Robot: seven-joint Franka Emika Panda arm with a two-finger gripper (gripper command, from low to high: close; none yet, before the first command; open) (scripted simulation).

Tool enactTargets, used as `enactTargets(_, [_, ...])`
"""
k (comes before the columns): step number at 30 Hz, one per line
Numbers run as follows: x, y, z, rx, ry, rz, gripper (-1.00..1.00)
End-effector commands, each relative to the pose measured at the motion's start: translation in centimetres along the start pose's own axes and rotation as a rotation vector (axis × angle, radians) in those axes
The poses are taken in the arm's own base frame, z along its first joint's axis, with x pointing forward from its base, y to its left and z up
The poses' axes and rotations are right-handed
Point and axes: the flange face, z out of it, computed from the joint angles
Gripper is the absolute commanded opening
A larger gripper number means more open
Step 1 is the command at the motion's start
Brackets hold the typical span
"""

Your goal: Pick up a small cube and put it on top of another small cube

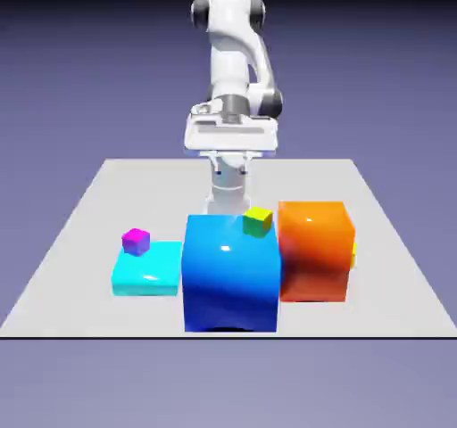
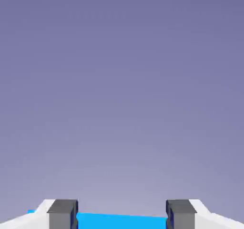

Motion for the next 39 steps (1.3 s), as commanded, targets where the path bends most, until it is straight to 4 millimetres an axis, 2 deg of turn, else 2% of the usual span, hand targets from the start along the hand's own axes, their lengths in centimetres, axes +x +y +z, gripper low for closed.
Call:
enactTargets(1, [0.2,-0.3,-0.2,0.005,-0.027,0.049,0.0])
enactTargets(5, [-3.1,-4.0,2.8,-0.08,-0.206,-0.006,0.0])
enactTargets(10, [-9.1,-8.3,6.0,-0.207,-0.425,-0.107,0.0])
enactTargets(16, [-18.0,-12.4,8.3,-0.379,-0.668,-0.249,0.0])
enactTargets(22, [-28.0,-14.8,8.5,-0.574,-0.884,-0.416,0.0])
enactTargets(26, [-34.9,-15.5,7.7,-0.717,-1.009,-0.542,0.0])
enactTargets(30, [-42.1,-14.2,7.7,-0.868,-1.067,-0.754,0.0])
enactTargets(31, [-43.4,-13.8,7.9,-0.893,-1.068,-0.804,0.0])
enactTargets(39, [-47.5,-9.9,12.4,-0.842,-0.948,-1.159,0.0])
